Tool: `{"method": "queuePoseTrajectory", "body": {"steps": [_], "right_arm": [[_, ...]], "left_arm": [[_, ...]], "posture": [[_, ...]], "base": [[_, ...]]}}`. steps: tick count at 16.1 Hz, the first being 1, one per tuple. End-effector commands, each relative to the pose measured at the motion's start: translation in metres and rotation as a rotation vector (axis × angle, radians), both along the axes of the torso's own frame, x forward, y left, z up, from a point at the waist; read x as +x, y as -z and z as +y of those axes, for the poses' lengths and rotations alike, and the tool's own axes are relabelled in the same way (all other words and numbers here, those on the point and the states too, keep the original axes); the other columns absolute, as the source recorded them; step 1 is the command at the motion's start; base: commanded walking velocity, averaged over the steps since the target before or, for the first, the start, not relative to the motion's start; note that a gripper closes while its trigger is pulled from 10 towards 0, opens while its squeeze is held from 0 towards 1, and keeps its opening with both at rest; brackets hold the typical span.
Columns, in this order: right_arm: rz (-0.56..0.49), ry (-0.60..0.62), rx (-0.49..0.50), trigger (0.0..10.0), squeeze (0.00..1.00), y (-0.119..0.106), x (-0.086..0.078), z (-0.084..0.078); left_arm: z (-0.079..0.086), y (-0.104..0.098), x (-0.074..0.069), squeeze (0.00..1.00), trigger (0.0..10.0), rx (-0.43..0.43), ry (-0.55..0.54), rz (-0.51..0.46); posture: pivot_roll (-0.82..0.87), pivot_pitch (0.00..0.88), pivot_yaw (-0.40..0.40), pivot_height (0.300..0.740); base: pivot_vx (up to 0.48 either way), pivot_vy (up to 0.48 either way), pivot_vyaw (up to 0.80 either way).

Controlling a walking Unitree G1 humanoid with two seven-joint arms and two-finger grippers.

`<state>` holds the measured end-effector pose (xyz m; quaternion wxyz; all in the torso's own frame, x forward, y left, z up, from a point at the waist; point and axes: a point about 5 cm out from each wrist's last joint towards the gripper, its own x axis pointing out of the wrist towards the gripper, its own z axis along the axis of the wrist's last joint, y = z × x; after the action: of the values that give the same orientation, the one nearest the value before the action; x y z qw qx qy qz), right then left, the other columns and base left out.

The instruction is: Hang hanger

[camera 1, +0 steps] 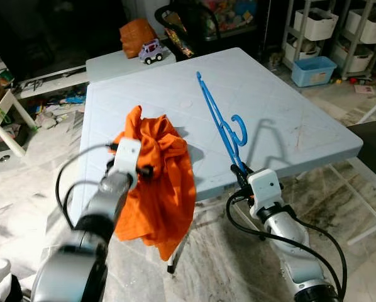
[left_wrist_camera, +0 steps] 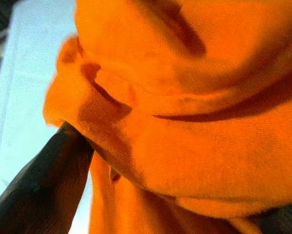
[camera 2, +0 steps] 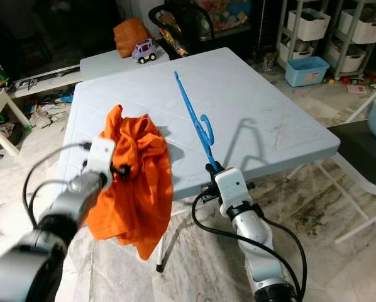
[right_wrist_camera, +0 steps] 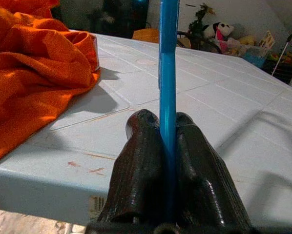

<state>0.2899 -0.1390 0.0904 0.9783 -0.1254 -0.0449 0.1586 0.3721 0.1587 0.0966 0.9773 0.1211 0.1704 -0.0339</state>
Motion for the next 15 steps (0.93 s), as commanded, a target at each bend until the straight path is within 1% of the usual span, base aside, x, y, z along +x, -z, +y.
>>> {"method": "queuePoseTrajectory", "body": {"steps": [1,2,3,4,5,6,7,8,9,10,11,12,13,14,15], "right_arm": [[0.04,0.009,-0.001,10.0,0.0,0.007,-0.002,0.002],[0.04,0.009,0.0,10.0,0.0,0.007,-0.002,0.004],[0.038,0.008,0.001,10.0,0.0,0.006,-0.002,0.005],[0.034,0.008,0.001,10.0,0.0,0.005,-0.001,0.005],[0.032,0.012,0.0,10.0,0.0,0.004,0.0,0.004],[0.032,0.015,-0.002,10.0,0.0,0.004,0.0,0.003],[0.035,0.025,-0.004,10.0,0.0,0.005,-0.001,-0.001],[0.038,0.031,-0.005,10.0,0.0,0.006,-0.002,-0.002],[0.045,0.037,-0.005,10.0,0.0,0.008,-0.004,-0.003],[0.05,0.037,-0.005,10.0,0.0,0.009,-0.006,-0.004],[0.053,0.036,-0.006,10.0,0.0,0.01,-0.007,-0.004],[0.059,0.028,-0.007,10.0,0.0,0.01,-0.007,-0.003],[0.062,0.018,-0.009,10.0,0.0,0.01,-0.006,-0.002],[0.064,0.01,-0.011,10.0,0.0,0.01,-0.005,-0.002],[0.065,0.009,-0.012,10.0,0.0,0.01,-0.004,-0.002]], "left_arm": [[0.013,-0.022,0.013,1.0,10.0,0.061,-0.088,-0.069],[0.015,-0.037,0.02,1.0,10.0,0.099,-0.117,-0.117],[0.015,-0.05,0.025,1.0,10.0,0.09,-0.133,-0.158],[0.015,-0.067,0.032,1.0,10.0,0.083,-0.129,-0.219],[0.007,-0.08,0.037,1.0,10.0,-0.02,-0.046,-0.243],[0.001,-0.082,0.038,1.0,10.0,-0.086,0.006,-0.227],[-0.005,-0.073,0.036,1.0,10.0,-0.253,0.051,-0.145],[-0.005,-0.063,0.033,1.0,10.0,-0.28,0.044,-0.09],[-0.008,-0.04,0.024,1.0,10.0,-0.332,0.055,-0.003],[-0.006,-0.029,0.018,1.0,10.0,-0.288,0.07,0.012],[-0.004,-0.02,0.013,1.0,10.0,-0.27,0.091,0.02],[0.001,0.001,0.0,1.0,10.0,-0.21,0.131,0.093],[0.009,0.017,-0.013,1.0,10.0,-0.236,0.118,0.147],[0.02,0.033,-0.032,1.0,10.0,-0.251,0.117,0.199],[0.024,0.038,-0.039,1.0,10.0,-0.245,0.117,0.209]], "posture": [[-0.16,0.0,0.166,0.74],[-0.16,0.0,0.166,0.74],[-0.17,0.0,0.169,0.74],[-0.17,0.0,0.171,0.74],[-0.17,0.0,0.178,0.74],[-0.17,0.0,0.181,0.74],[-0.17,0.0,0.185,0.74],[-0.17,0.0,0.187,0.74],[-0.17,0.0,0.188,0.74],[-0.17,0.0,0.186,0.74],[-0.17,0.0,0.184,0.74],[-0.16,0.0,0.177,0.74],[-0.15,0.0,0.173,0.74],[-0.14,0.0,0.168,0.74],[-0.14,0.0,0.164,0.74]], "base": [[0.0,0.0,0.0],[0.0,0.0,0.0],[0.0,0.0,0.0],[0.0,0.0,0.0],[0.0,0.0,0.0],[0.0,0.0,0.0],[0.0,0.0,0.0],[0.0,0.0,0.0],[0.0,0.0,0.0],[0.0,0.0,0.0],[0.0,0.0,0.0],[0.0,0.0,0.0],[0.0,0.0,0.0],[0.0,0.0,0.0],[0.0,0.0,0.0]]}}
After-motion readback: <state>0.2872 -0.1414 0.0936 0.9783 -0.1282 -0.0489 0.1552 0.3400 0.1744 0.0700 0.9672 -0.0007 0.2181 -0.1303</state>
